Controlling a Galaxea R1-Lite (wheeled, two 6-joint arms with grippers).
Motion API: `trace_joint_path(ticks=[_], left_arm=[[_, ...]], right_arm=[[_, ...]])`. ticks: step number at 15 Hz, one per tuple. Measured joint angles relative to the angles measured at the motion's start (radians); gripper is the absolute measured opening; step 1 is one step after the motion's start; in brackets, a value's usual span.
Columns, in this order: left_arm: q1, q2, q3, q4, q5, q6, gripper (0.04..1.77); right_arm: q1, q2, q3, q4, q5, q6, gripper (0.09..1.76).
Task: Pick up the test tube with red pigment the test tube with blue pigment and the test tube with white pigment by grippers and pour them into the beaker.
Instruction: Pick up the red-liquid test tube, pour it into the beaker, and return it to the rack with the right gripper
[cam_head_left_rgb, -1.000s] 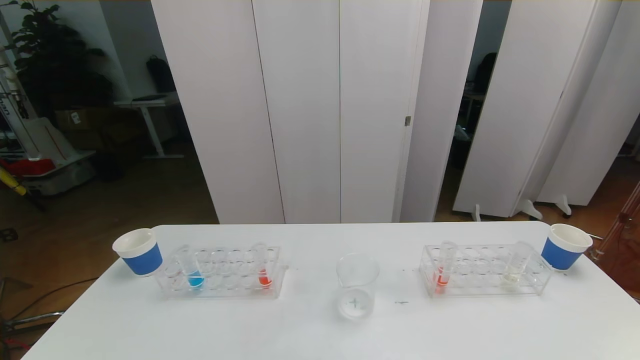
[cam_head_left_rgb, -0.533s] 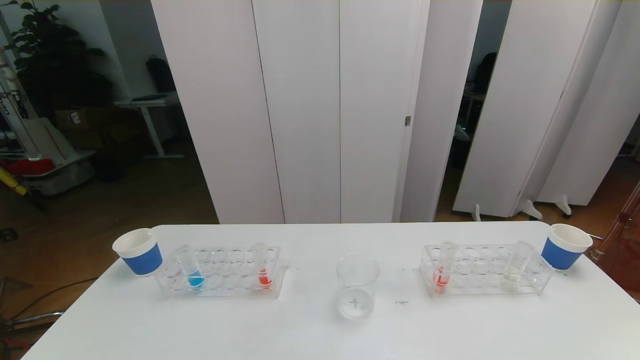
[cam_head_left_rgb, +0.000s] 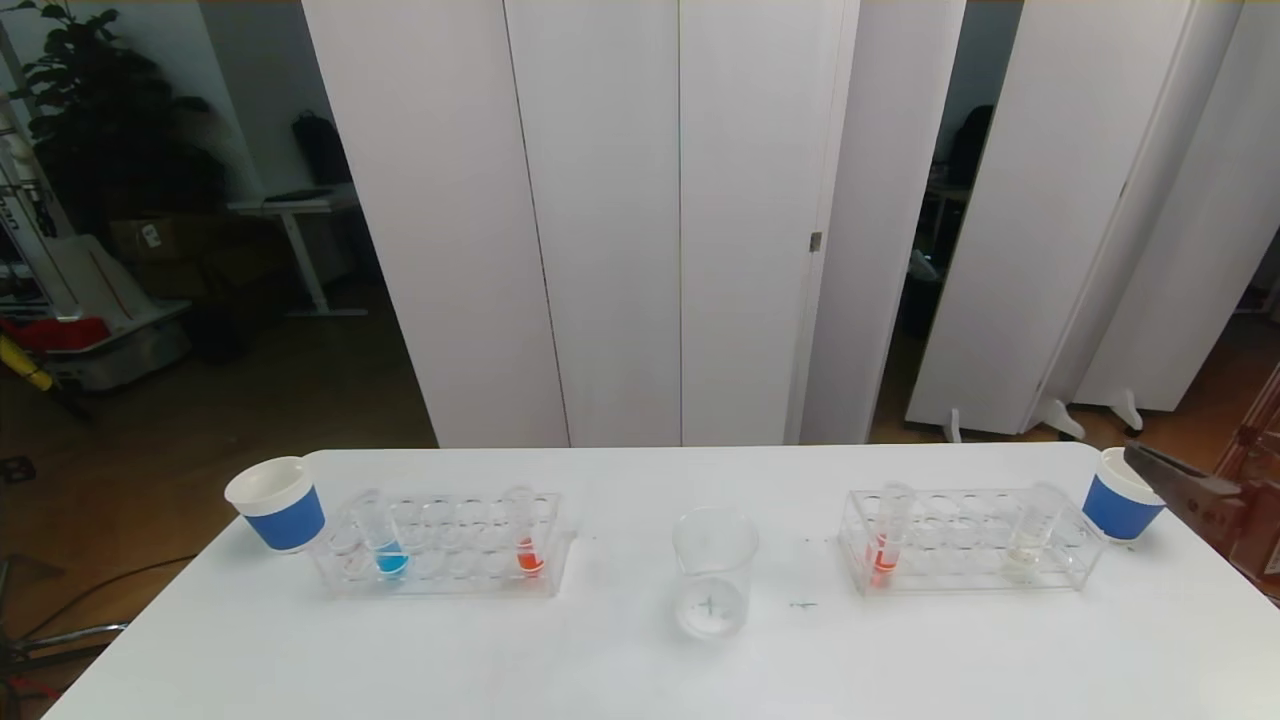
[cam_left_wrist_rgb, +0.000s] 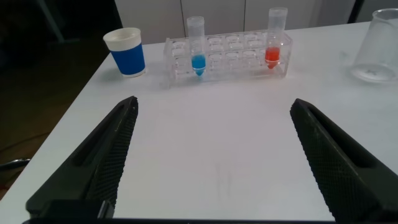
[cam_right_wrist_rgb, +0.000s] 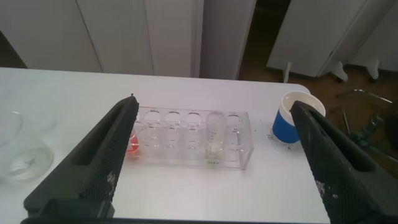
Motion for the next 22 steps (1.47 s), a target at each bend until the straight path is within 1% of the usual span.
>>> trace_joint_path(ticks=[2, 5, 6, 8, 10, 13, 15, 18, 20, 22], left_arm=[[0.000, 0.000, 0.000, 0.000, 0.000, 0.000, 1.75], [0.000, 0.000, 0.000, 0.000, 0.000, 0.000, 1.75], [0.000, 0.000, 0.000, 0.000, 0.000, 0.000, 1.75], [0.000, 0.000, 0.000, 0.000, 0.000, 0.000, 1.75], [0.000, 0.000, 0.000, 0.000, 0.000, 0.000, 1.75], [0.000, 0.000, 0.000, 0.000, 0.000, 0.000, 1.75], [0.000, 0.000, 0.000, 0.000, 0.000, 0.000, 1.75], [0.000, 0.000, 0.000, 0.000, 0.000, 0.000, 1.75], [0.000, 0.000, 0.000, 0.000, 0.000, 0.000, 1.75], [0.000, 0.000, 0.000, 0.000, 0.000, 0.000, 1.75]], right_arm=[[0.034, 0.082, 0.069, -0.115, -0.007, 0.001, 1.75], [0.077, 0.192, 0.149, -0.243, -0.009, 0.011, 1.75], [0.099, 0.223, 0.167, -0.266, -0.011, 0.023, 1.75], [0.150, 0.283, 0.184, -0.289, -0.054, 0.064, 1.75], [0.201, 0.338, 0.181, -0.301, -0.101, 0.097, 1.75], [0.251, 0.417, 0.174, -0.331, -0.131, 0.123, 1.75], [0.288, 0.485, 0.167, -0.386, -0.181, 0.127, 1.75], [0.348, 0.604, 0.139, -0.510, -0.288, 0.129, 1.75], [0.388, 0.677, 0.126, -0.594, -0.311, 0.129, 1.75], [0.400, 0.733, 0.114, -0.640, -0.321, 0.129, 1.75]])
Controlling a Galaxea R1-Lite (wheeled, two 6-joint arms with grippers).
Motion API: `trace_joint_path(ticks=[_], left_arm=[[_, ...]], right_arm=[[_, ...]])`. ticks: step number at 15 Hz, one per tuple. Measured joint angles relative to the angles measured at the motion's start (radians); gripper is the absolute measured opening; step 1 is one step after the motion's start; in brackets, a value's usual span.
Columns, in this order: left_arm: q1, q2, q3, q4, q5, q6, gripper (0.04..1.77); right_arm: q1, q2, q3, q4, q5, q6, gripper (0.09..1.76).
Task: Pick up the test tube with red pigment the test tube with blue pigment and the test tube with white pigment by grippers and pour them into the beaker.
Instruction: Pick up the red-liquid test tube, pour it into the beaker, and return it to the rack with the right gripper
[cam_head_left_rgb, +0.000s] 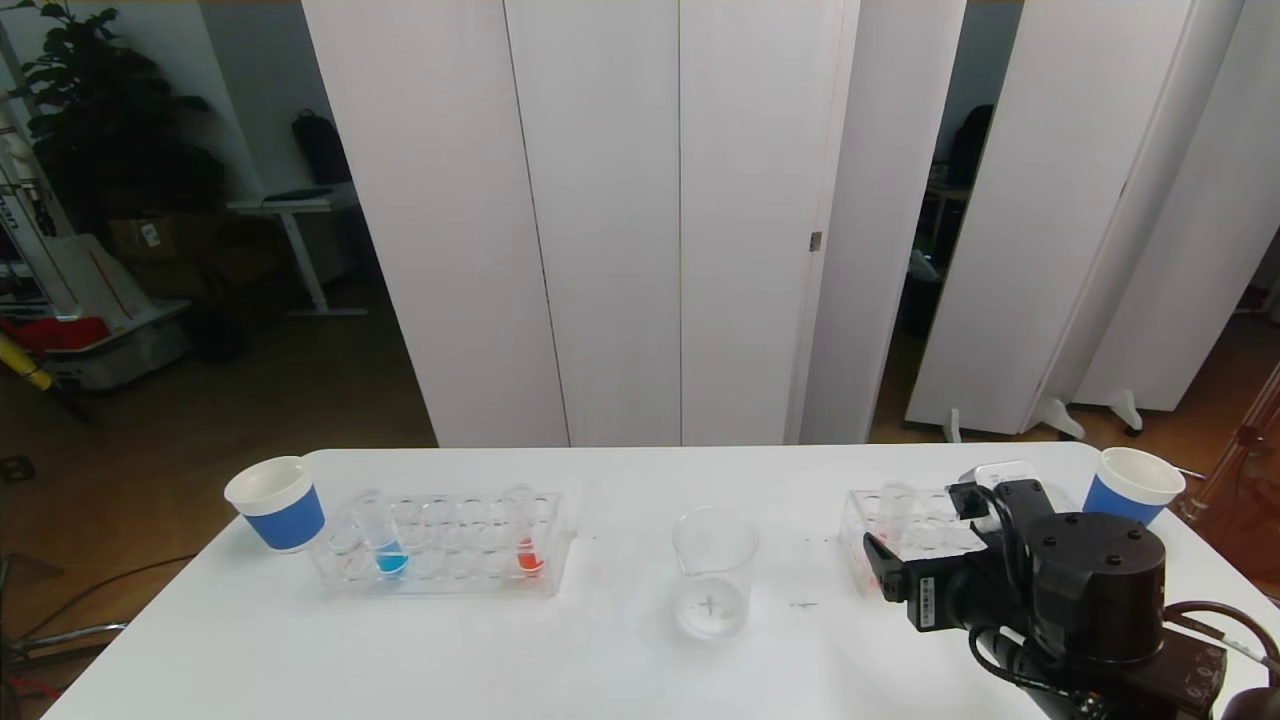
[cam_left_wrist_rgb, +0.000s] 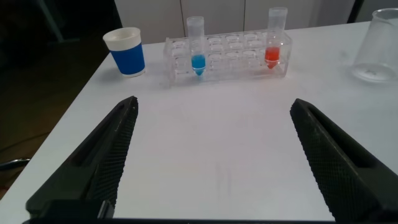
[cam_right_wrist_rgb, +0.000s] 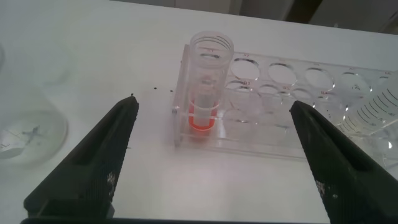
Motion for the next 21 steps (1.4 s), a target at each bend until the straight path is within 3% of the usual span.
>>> trace_joint_path(ticks=[21], left_arm=[[0.000, 0.000, 0.000, 0.000, 0.000, 0.000, 1.75]], right_arm=[[-0.059, 0.190, -0.170, -0.048, 0.000, -0.050, 1.75]])
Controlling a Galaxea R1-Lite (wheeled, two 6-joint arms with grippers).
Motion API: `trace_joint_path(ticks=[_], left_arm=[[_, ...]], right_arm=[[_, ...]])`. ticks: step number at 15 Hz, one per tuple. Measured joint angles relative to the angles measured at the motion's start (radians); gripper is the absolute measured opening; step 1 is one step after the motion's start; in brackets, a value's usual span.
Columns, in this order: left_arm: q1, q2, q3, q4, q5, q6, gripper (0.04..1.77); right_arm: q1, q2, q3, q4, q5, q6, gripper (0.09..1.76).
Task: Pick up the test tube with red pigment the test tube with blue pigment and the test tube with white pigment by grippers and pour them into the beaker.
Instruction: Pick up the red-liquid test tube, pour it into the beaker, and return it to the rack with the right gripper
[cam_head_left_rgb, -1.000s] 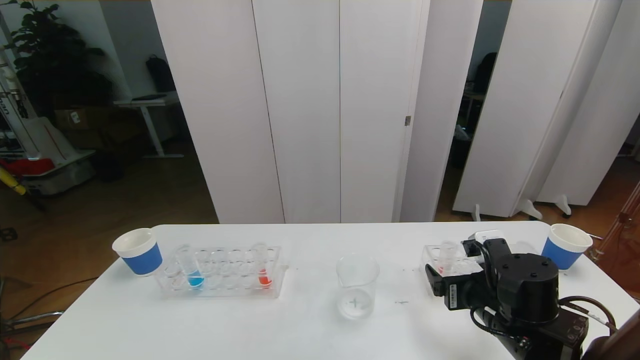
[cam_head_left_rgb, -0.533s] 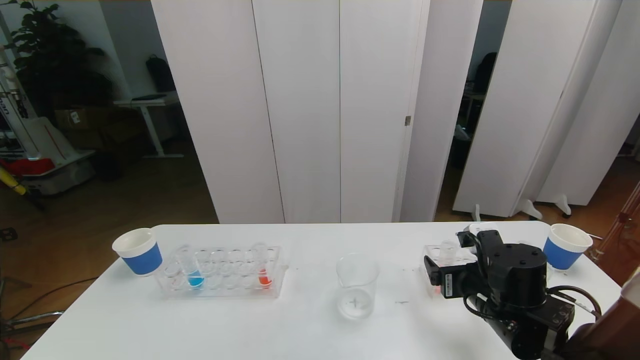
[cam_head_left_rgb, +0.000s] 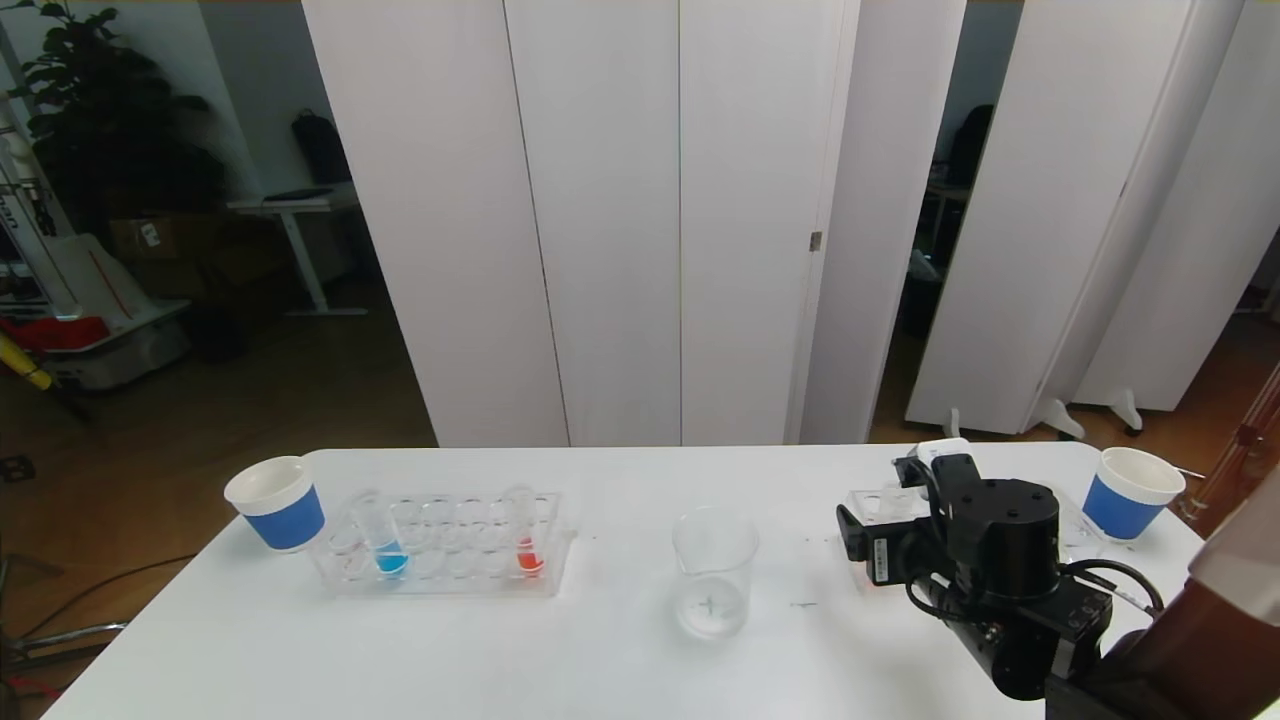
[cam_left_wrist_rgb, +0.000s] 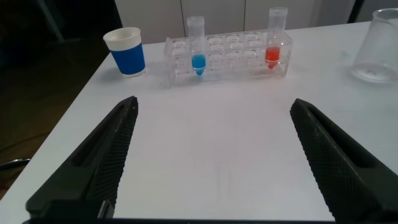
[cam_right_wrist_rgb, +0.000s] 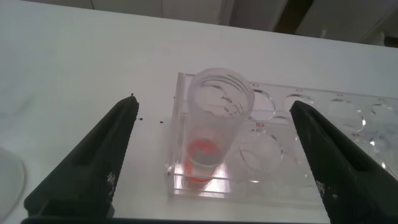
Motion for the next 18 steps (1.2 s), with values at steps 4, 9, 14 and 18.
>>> trace_joint_path(ticks=[4, 9, 14, 18], left_arm=[[0.000, 0.000, 0.000, 0.000, 0.000, 0.000, 1.75], [0.000, 0.000, 0.000, 0.000, 0.000, 0.000, 1.75], [0.000, 0.000, 0.000, 0.000, 0.000, 0.000, 1.75], [0.000, 0.000, 0.000, 0.000, 0.000, 0.000, 1.75]], right_arm=[[0.001, 0.021, -0.023, 0.000, 0.000, -0.002, 1.75], [-0.005, 0.030, -0.037, -0.012, -0.001, 0.001, 0.76], [-0.010, 0.031, -0.037, -0.023, 0.003, 0.009, 0.57], [-0.011, 0.024, -0.037, -0.022, 0.004, 0.009, 0.57]])
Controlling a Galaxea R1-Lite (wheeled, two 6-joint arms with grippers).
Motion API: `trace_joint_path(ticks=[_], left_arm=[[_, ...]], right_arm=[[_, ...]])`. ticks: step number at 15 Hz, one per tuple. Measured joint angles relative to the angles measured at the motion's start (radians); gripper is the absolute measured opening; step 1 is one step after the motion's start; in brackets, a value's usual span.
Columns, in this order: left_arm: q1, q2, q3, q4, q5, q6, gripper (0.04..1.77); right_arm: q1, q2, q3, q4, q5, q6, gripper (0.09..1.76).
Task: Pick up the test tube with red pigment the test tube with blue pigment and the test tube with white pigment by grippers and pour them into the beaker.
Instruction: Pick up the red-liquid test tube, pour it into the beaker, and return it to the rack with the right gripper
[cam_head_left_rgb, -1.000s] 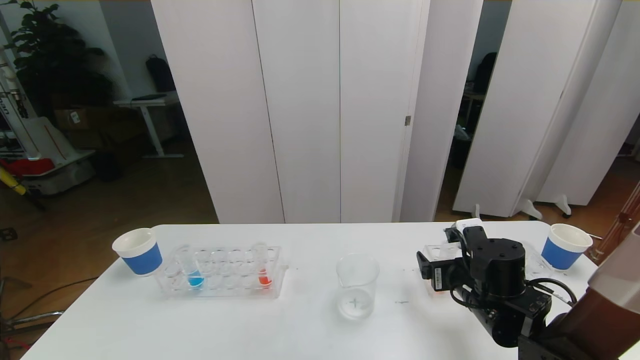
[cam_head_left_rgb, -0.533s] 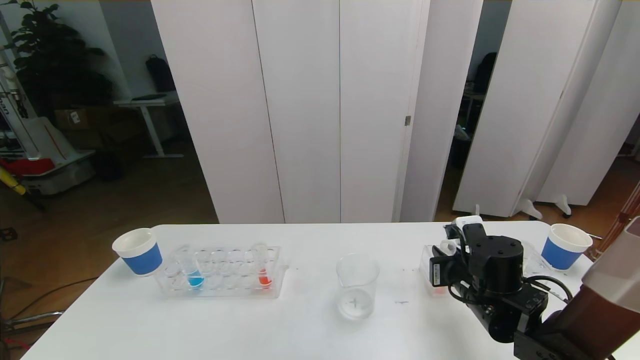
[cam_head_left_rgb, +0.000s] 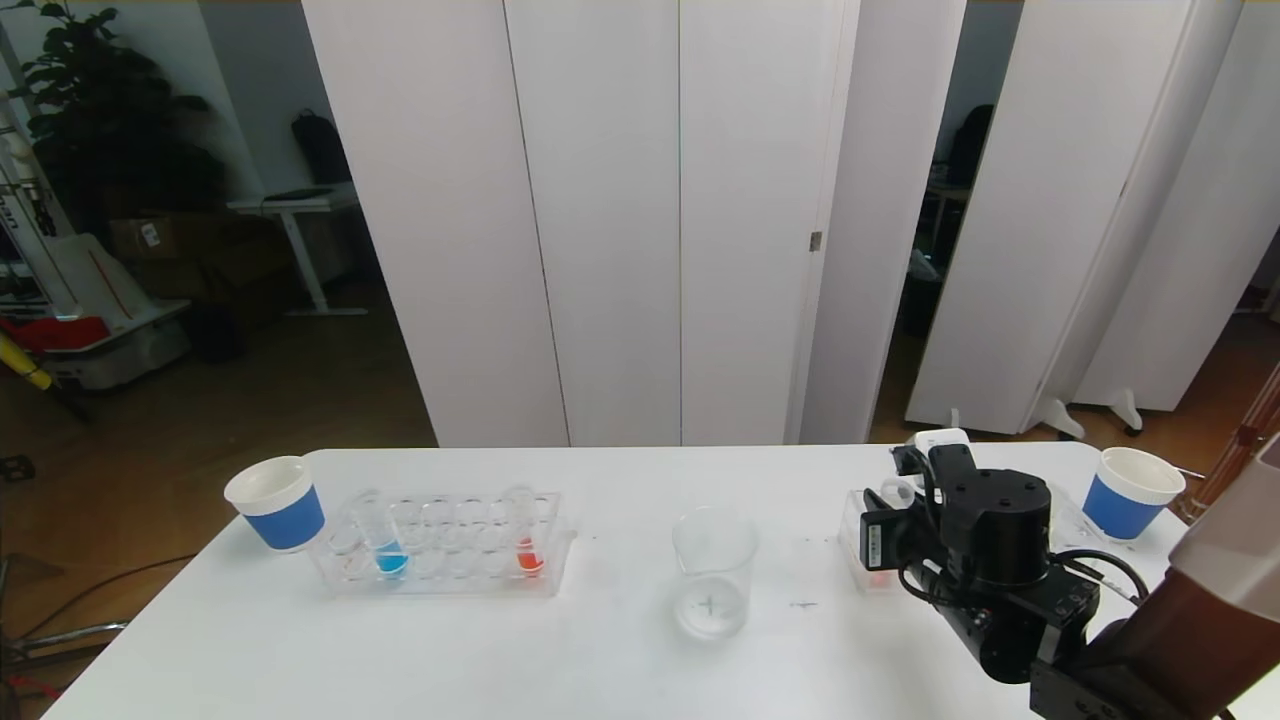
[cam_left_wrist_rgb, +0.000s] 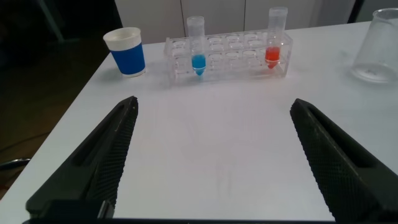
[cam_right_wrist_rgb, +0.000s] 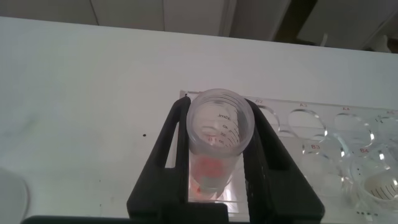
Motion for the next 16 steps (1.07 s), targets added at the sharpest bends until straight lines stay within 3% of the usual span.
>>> trace_joint_path(ticks=[16], left_arm=[[0.000, 0.000, 0.000, 0.000, 0.000, 0.000, 1.75]], right_arm=[[-0.036, -0.144, -0.029, 0.022, 0.068, 0.010, 0.57]])
